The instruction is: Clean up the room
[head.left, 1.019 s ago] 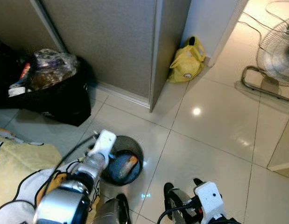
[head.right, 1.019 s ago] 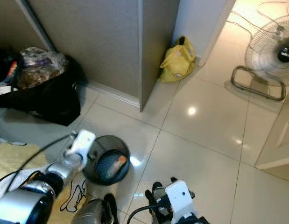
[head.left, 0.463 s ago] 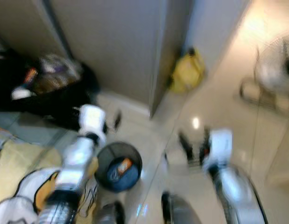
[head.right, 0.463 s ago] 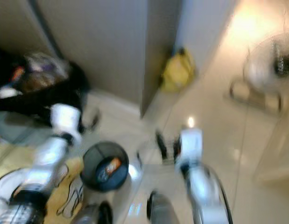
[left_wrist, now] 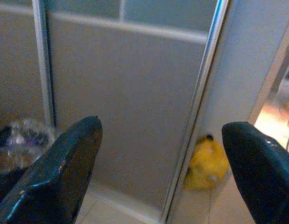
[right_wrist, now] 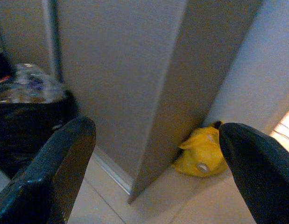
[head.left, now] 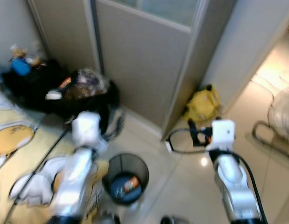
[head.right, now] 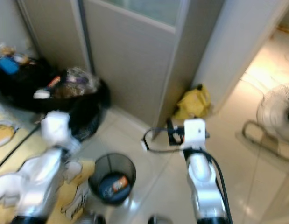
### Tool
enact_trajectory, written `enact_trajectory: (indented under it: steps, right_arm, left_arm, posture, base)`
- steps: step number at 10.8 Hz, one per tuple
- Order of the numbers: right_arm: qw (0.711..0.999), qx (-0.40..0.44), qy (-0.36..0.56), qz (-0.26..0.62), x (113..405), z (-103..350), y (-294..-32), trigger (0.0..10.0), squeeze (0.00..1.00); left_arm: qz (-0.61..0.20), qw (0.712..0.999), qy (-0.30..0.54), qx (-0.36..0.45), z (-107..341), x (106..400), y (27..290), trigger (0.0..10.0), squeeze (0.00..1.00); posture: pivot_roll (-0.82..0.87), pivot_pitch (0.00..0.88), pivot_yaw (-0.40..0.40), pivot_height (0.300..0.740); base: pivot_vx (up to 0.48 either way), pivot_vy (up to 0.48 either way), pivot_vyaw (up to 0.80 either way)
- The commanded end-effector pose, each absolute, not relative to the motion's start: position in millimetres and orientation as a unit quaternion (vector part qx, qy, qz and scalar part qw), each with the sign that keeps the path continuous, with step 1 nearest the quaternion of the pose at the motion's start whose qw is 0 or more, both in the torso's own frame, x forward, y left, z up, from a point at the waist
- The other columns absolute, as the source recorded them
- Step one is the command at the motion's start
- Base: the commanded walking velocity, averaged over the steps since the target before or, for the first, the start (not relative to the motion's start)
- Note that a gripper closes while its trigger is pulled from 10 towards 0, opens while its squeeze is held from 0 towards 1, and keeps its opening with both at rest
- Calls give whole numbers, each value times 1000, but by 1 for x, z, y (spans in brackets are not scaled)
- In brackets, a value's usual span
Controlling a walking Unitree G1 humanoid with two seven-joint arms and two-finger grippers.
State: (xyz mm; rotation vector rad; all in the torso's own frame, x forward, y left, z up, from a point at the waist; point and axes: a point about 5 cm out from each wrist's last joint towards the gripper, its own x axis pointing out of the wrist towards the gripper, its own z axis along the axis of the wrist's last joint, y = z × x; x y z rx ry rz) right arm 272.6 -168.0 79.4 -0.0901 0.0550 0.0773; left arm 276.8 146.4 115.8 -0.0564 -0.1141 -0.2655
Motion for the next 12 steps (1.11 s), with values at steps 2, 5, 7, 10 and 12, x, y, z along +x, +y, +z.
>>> enact_trajectory:
  steps: [2,5,7,10,12]
  right_arm:
    - [997,-34,25,58,276,74,-165,10000,0]
    - [997,3,40,71,274,62,-162,10000,0]
    - [995,19,38,90,276,60,-156,10000,0]
    - [994,33,28,97,282,63,-157,10000,0]
    - [995,65,-5,74,277,70,-166,10000,0]
  left_arm:
    - [-125,992,-30,-10,104,275,149,10000,0]
    - [-165,986,-12,-3,103,276,135,10000,0]
    - [-154,988,-12,13,101,282,134,10000,0]
    - [-102,994,35,34,91,297,136,10000,0]
    - [-178,980,-20,91,94,275,145,10000,0]
  posture:
    - [-22,0,-32,736]
    - [-21,0,-23,736]
    - [-16,0,-16,736]
    - [-34,0,1,740]
    - [-49,0,7,740]
  base:
    - [0,-240,525]
    - [0,472,508]
    - [0,456,497]
    - [0,0,483]
    - [0,0,478]
